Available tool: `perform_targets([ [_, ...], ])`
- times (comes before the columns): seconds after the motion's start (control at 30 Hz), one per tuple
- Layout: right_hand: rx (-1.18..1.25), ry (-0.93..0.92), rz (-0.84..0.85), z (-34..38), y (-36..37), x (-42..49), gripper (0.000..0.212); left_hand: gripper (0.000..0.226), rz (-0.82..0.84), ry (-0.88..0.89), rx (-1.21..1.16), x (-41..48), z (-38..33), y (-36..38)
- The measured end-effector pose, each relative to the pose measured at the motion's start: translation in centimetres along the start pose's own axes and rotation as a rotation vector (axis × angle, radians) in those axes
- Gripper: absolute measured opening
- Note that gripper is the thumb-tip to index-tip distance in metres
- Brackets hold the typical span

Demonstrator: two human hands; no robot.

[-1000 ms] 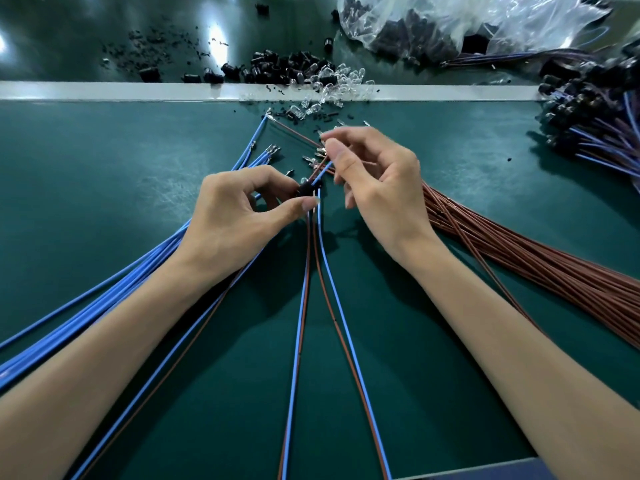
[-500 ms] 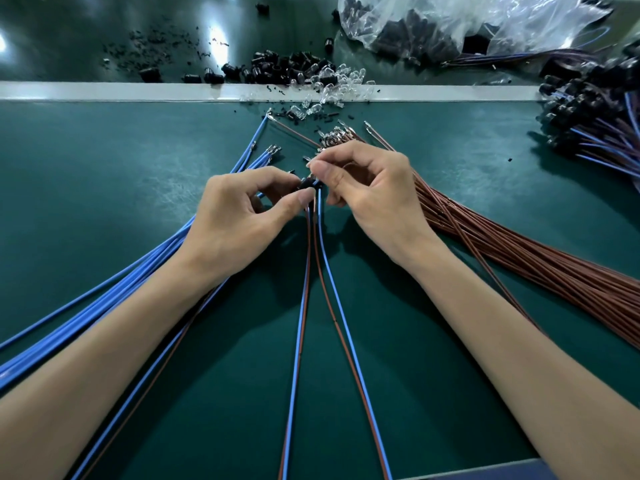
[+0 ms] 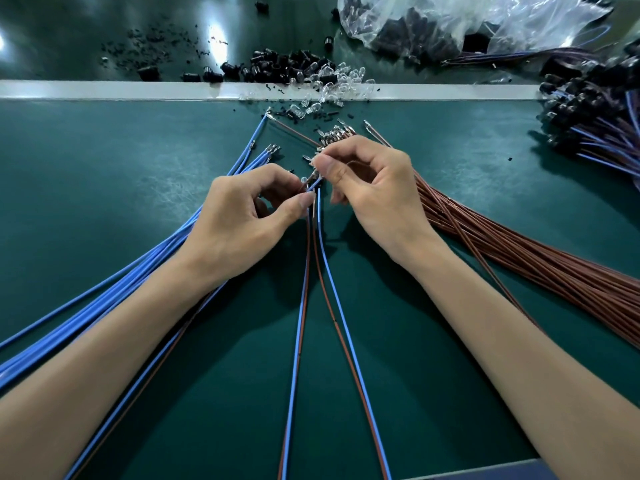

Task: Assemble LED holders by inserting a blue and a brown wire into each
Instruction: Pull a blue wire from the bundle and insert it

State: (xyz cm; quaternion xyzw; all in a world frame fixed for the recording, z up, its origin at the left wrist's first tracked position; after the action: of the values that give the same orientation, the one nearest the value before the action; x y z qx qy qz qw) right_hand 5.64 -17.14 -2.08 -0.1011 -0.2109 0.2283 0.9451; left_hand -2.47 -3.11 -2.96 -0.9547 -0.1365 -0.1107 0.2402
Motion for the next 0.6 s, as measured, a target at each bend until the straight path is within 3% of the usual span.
perform_targets([
  [0.4, -0.002, -0.004, 0.053, -0.02, 0.37, -0.29, 0.008, 0.003, -0.02, -0.012, -0.012, 0.1, 0.02, 0.01],
  [0.6, -0.149, 0.004, 0.029, 0.21, 0.77, 0.19, 0.005, 0.009, -0.02, -0.002, 0.017, 0.22, 0.12, 0.05],
])
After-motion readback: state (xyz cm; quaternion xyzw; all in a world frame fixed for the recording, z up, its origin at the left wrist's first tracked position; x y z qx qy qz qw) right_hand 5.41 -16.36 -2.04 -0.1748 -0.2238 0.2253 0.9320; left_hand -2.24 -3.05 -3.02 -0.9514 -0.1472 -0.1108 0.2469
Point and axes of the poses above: each hand's wrist, its own x-axis towards the middle knuckle, its own y-axis out of the palm, z = x × y, the point moved 1 cm from there along x, towards the middle knuckle, and after that the axes turned 1 degree about -x, right-handed, at the moved point
